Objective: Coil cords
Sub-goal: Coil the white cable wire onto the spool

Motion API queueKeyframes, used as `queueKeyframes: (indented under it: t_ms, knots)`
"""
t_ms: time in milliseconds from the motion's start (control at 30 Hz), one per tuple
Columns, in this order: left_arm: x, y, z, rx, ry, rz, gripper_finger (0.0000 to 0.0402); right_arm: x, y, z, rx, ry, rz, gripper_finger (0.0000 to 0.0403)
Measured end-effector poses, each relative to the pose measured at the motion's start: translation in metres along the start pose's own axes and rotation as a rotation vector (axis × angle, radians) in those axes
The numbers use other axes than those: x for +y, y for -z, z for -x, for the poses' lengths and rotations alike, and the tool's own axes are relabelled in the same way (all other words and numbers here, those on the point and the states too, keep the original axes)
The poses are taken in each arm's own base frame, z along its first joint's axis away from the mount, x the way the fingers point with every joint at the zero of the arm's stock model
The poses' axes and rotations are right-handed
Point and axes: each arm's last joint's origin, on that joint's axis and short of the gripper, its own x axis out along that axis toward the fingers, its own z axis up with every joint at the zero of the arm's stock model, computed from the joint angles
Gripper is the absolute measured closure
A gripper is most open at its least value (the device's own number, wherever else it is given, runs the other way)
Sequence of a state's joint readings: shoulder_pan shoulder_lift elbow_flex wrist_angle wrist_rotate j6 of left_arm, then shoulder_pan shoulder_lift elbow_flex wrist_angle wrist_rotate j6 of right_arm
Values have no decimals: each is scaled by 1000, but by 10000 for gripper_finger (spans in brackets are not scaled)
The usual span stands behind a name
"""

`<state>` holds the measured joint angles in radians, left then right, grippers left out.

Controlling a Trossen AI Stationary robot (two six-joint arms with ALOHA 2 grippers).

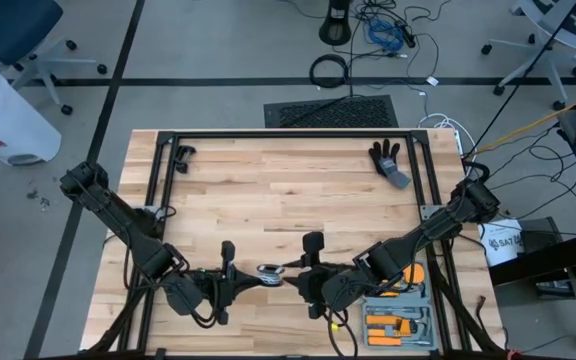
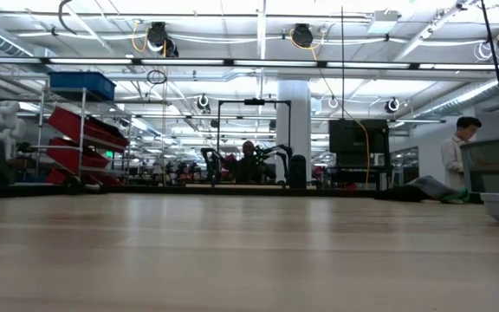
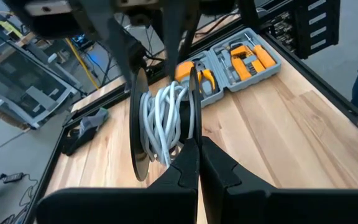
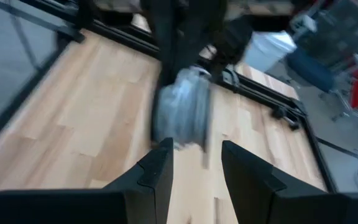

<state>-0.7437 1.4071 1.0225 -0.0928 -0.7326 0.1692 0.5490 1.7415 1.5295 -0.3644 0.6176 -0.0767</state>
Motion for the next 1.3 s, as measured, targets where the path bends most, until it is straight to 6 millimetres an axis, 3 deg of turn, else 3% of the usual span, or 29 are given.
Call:
queueKeyframes:
  t_ms: [400, 700, 1067, 1300]
  knots:
    - [-2, 0, 1, -6, 15, -3, 400, -3, 3, -13, 6, 24, 2, 294]
    - [-3, 0, 2, -6, 34, -5, 400, -1, 7, -28, 14, -31, 18, 396]
    - [-3, -1, 2, -9, 35, 1, 400, -2, 7, -30, 2, -25, 7, 399]
    - [-3, -1, 2, -11, 34, 5, 400, -2, 6, -30, -2, -21, -15, 344]
